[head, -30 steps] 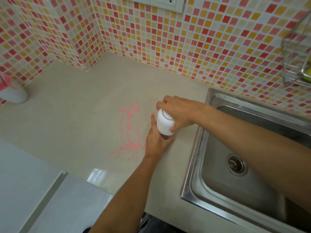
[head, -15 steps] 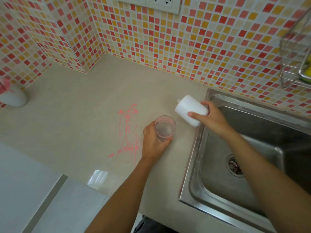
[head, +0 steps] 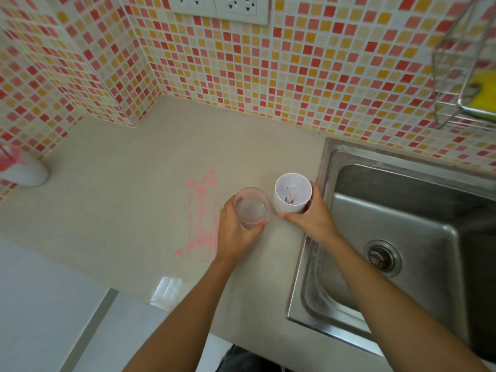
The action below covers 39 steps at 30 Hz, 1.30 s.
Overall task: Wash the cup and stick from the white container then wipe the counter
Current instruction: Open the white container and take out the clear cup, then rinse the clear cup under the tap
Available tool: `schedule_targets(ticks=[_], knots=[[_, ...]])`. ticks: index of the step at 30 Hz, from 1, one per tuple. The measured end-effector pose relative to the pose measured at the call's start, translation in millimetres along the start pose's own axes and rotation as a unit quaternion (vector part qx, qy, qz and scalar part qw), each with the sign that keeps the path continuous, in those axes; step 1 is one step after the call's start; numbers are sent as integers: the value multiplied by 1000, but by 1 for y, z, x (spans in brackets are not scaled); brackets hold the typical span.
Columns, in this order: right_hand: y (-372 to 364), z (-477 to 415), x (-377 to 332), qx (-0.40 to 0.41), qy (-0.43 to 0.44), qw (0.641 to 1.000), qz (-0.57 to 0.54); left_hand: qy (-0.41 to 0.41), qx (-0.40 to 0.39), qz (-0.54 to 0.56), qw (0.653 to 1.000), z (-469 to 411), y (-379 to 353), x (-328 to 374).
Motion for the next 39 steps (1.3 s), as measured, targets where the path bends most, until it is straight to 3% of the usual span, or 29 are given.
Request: schedule_targets(ticks=[5, 10, 12, 17, 22, 29, 34, 39], knots=[[3, 5, 1, -23, 21, 999, 29, -15, -9, 2, 1000, 9, 0, 6], [42, 57, 22, 76, -4, 990, 117, -58, -44, 3, 997, 37, -9, 17], [57, 88, 44, 80, -13, 982, 169, -77, -63, 14, 995, 52, -19, 25], [92, 166, 112, 66, -100, 955, 271, -144, -147, 51, 977, 88, -58, 56], [123, 196, 146, 74, -167, 930, 317, -174, -222, -15, 959, 112, -104, 81], [189, 202, 190, 29, -242, 872, 424, -251, -290, -218, 898, 109, -171, 109], [219, 200, 201, -16, -234, 864, 445, -285, -278, -330, 856, 107, -199, 112], [217, 194, 206, -60, -197, 865, 457, -382, -270, -415, 780, 113, -219, 125]])
Point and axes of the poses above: each hand's wrist, its own z-axis away from the middle knuckle, its own y-axis out of the back of the hand, x = y × z, the point moved 4 cm from there along -z, towards the middle knuckle, and after that the axes turned 3 degrees about -z, right-handed, at the moved point
